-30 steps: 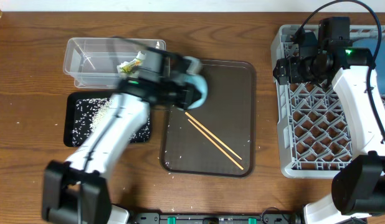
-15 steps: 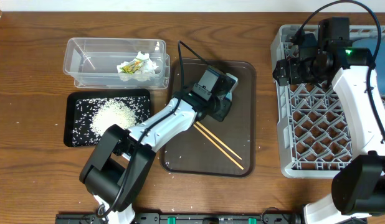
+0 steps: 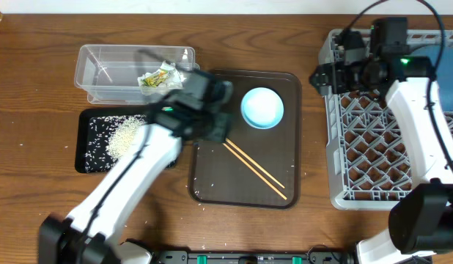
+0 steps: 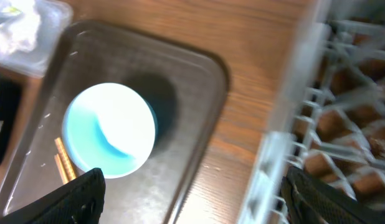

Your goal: Sort waste into correct bins and load items into the dishwasher rack

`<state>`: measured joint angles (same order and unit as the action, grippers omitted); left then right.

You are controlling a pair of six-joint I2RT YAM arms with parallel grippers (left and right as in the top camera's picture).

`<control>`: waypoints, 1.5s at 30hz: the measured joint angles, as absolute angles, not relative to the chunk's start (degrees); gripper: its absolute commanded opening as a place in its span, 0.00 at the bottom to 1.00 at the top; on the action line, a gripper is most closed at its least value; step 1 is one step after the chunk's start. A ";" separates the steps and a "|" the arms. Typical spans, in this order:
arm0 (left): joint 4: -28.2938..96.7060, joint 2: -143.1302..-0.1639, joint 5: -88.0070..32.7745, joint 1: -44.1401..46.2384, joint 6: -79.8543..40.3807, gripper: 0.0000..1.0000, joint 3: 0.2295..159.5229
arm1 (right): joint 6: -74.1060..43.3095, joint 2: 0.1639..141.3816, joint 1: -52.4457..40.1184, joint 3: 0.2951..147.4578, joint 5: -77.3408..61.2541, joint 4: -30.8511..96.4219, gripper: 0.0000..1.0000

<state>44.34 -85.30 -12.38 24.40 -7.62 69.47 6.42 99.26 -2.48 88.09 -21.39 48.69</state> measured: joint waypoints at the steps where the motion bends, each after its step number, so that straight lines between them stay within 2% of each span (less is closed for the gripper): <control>1: 46.96 -83.96 -12.19 22.76 -7.86 0.60 69.47 | 6.42 99.37 -3.68 88.09 -21.54 48.18 0.83; 7: 55.99 -81.65 -11.81 15.66 -8.67 0.60 69.47 | 4.08 103.74 -11.05 88.16 -19.44 46.70 0.74; 9: 56.66 -81.65 -11.81 14.33 -8.82 0.60 69.47 | 3.01 106.59 -12.62 88.16 -18.52 46.50 0.65; 12: 56.66 -81.65 -11.81 13.50 -8.84 0.60 69.47 | 1.43 111.68 -14.68 88.14 -17.65 46.33 0.59; 14: 56.62 -81.65 -11.84 13.50 -8.84 0.60 69.47 | 0.49 114.50 -15.62 88.14 -17.15 45.82 0.47; 16: 56.60 -81.65 -11.81 13.50 -8.84 0.60 69.47 | -0.01 116.99 -16.45 88.14 -16.86 44.93 0.23; 17: 56.62 -81.65 -11.81 13.50 -8.84 0.60 69.47 | -0.47 117.97 -16.80 88.14 -16.82 44.49 0.14; 20: 56.62 -81.65 -11.81 13.50 -8.84 0.60 69.47 | -2.13 120.07 -17.37 88.09 -16.49 42.54 0.01; 28: 56.62 -81.65 -11.84 13.50 -8.86 0.60 69.47 | -3.42 119.09 -16.58 89.43 -14.35 42.41 0.01; 33: 56.62 -81.65 -11.84 13.50 -8.86 0.60 69.47 | -0.60 110.72 -12.64 91.42 -5.93 41.25 0.01; 39: 56.58 -81.65 -11.81 13.50 -8.86 0.60 69.47 | 6.72 98.70 -7.86 94.08 17.17 35.94 0.01; 45: 56.53 -81.65 -11.84 13.50 -8.86 0.60 69.47 | 9.47 99.61 -4.75 94.19 44.93 32.05 0.01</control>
